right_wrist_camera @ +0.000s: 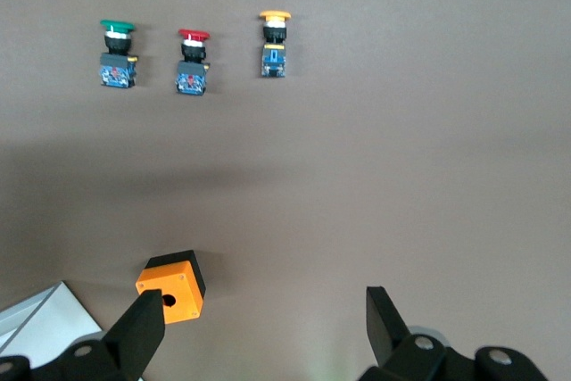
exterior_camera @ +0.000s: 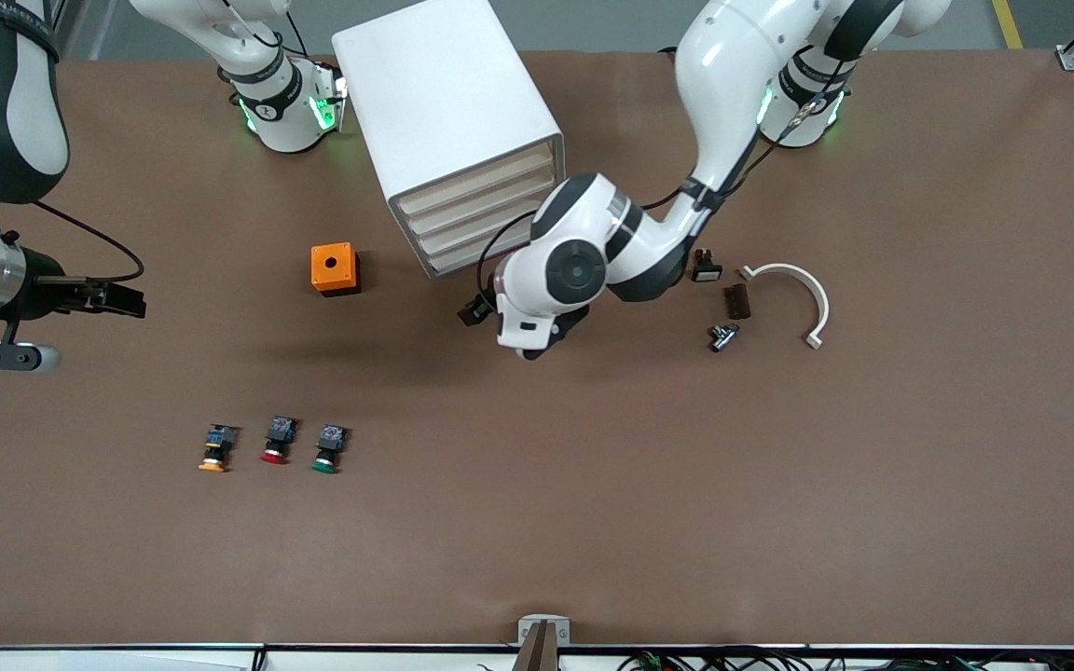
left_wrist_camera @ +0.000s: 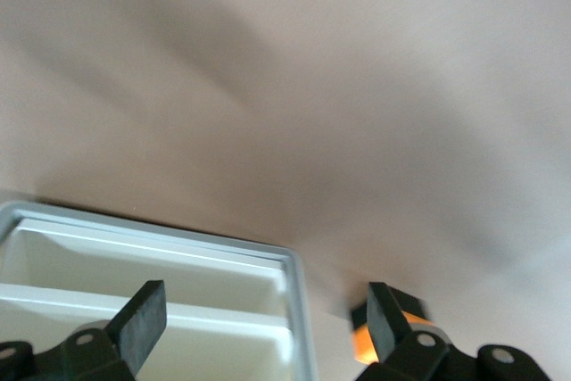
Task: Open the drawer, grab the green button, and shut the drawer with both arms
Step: 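Release the drawer and withdraw the left gripper from the cabinet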
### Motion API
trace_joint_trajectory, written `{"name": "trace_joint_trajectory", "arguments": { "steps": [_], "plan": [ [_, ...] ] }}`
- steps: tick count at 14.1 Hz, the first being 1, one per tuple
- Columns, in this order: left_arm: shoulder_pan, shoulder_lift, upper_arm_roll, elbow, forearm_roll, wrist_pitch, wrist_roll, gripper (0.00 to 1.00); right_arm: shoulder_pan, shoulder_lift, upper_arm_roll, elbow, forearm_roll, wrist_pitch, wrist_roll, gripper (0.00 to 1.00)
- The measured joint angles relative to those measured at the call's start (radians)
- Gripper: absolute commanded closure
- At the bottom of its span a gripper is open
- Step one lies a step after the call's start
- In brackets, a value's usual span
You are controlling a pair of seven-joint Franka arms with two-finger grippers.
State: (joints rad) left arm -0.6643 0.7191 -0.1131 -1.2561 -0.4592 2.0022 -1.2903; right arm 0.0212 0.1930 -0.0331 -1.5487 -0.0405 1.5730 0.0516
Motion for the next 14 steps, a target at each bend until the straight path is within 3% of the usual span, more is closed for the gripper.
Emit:
{"name": "trace_joint_trajectory", "arguments": {
  "steps": [4, 9, 12, 14],
  "plan": [
    [0.133, -0.19, 0.003, 0.004, 0.03, -0.194, 0.155, 0.01, 0.0, -0.001, 0.0, 0.01, 0.0, 0.012, 0.001, 0.0],
    [0.387, -0.359, 0.009, -0.003, 0.049, -0.49, 0.555, 0.01, -0.015, -0.001, -0.004, 0.03, 0.0, 0.012, 0.003, 0.0],
    [0.528, -0.414, 0.01, -0.008, 0.187, -0.652, 0.844, 0.01, -0.029, -0.011, -0.002, 0.044, 0.002, -0.031, 0.003, 0.0],
    [0.582, -0.434, 0.009, -0.02, 0.272, -0.692, 0.961, 0.01, -0.029, -0.043, 0.002, 0.047, 0.002, -0.046, 0.003, 0.0]
  ]
}}
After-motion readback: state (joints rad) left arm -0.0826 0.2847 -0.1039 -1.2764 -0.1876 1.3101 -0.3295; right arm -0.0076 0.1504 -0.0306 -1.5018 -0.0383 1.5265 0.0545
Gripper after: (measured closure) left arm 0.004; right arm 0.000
